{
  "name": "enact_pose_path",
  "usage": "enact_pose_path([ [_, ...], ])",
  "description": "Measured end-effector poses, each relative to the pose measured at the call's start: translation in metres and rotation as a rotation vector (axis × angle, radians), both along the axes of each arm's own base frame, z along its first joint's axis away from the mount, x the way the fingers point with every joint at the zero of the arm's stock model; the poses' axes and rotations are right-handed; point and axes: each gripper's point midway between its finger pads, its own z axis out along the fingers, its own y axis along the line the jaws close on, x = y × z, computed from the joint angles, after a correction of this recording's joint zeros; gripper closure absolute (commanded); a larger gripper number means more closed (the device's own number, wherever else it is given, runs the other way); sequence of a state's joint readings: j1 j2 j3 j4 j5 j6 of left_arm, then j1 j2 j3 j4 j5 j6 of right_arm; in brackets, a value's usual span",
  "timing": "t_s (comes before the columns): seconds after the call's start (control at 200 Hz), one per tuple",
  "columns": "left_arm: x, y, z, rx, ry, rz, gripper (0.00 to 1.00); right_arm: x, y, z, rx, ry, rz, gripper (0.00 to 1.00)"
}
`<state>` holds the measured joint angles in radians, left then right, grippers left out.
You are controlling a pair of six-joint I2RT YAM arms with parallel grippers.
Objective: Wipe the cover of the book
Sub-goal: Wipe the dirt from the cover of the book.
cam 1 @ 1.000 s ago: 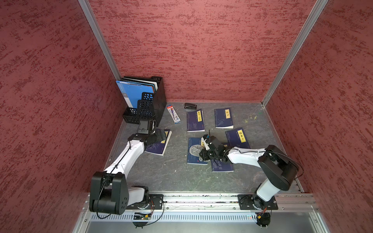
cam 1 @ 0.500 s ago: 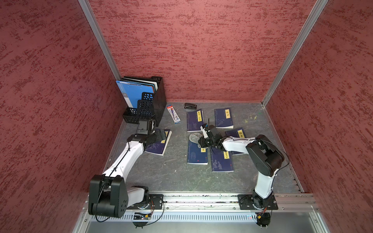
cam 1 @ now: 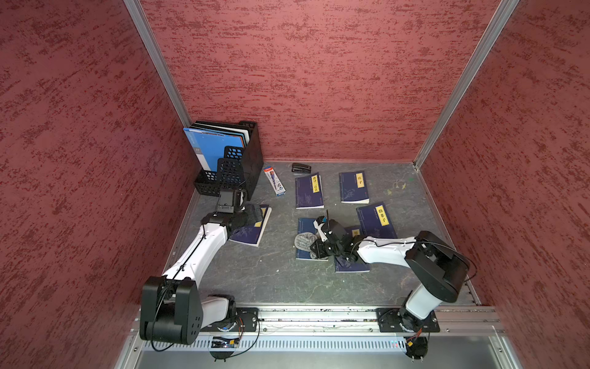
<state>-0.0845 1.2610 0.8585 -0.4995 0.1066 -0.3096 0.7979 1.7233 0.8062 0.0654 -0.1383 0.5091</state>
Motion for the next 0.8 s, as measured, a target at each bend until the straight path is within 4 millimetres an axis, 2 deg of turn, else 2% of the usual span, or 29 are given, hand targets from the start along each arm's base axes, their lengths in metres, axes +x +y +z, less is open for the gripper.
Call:
enact_pose_path([
  [0.215,-0.001,-0.003,0.0,-0.009,0.0,-0.009,0.02,0.074,0.009,0.001,0.01,-0.072,-0.032,0.85],
  [0.311,-0.001,-0.005,0.004,-0.016,-0.008,-0.017,0.02,0.093,0.016,0.002,0.012,-0.095,-0.02,0.85],
  [0.391,-0.002,-0.006,0.005,-0.018,-0.013,-0.02,0.02,0.096,0.019,0.002,0.013,-0.102,-0.007,0.85],
  [0.466,-0.002,-0.006,0.006,-0.019,-0.015,-0.02,0.02,0.093,0.019,0.002,0.014,-0.103,0.003,0.85],
  [0.546,-0.002,-0.006,0.006,-0.02,-0.015,-0.021,0.02,0.079,0.017,0.002,0.01,-0.097,0.019,0.85],
  [0.802,0.0,-0.006,0.01,-0.022,-0.024,-0.022,0.02,-0.013,0.031,0.001,0.011,-0.033,0.159,0.85],
])
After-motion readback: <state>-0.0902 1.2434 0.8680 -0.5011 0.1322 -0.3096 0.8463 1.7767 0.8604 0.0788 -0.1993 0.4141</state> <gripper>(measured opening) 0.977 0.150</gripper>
